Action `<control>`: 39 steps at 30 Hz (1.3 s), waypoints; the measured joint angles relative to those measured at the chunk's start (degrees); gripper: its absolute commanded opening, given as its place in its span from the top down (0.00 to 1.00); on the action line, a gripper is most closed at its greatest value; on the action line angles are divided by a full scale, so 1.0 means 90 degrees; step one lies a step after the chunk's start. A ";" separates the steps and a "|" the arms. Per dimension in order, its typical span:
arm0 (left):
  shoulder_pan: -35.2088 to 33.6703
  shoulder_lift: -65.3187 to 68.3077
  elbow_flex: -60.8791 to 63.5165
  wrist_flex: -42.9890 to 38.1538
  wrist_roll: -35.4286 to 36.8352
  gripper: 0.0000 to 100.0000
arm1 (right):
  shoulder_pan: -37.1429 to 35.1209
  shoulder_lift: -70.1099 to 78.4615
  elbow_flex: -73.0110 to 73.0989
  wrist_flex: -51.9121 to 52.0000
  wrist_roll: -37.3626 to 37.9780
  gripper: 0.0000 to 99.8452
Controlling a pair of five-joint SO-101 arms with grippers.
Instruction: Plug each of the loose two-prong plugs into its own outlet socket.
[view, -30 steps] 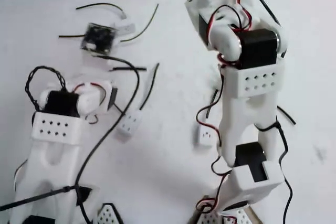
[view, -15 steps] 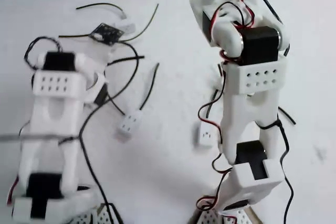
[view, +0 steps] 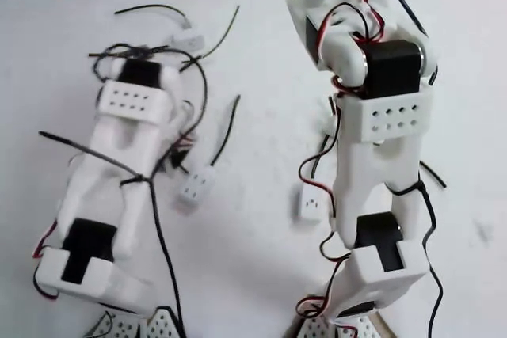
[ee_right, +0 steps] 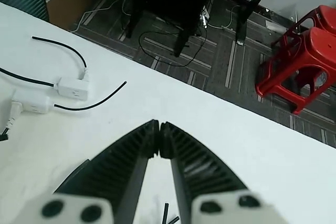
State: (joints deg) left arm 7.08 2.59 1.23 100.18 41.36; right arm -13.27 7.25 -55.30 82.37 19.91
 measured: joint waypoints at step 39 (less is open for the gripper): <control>0.0645 0.1797 -0.0400 -0.0332 0.3370 0.97 | -0.0010 0.0000 0.0000 0.0000 0.0000 0.98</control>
State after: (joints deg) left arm 12.88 18.77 -2.37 97.19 71.69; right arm -13.36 7.25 -55.30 82.37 19.91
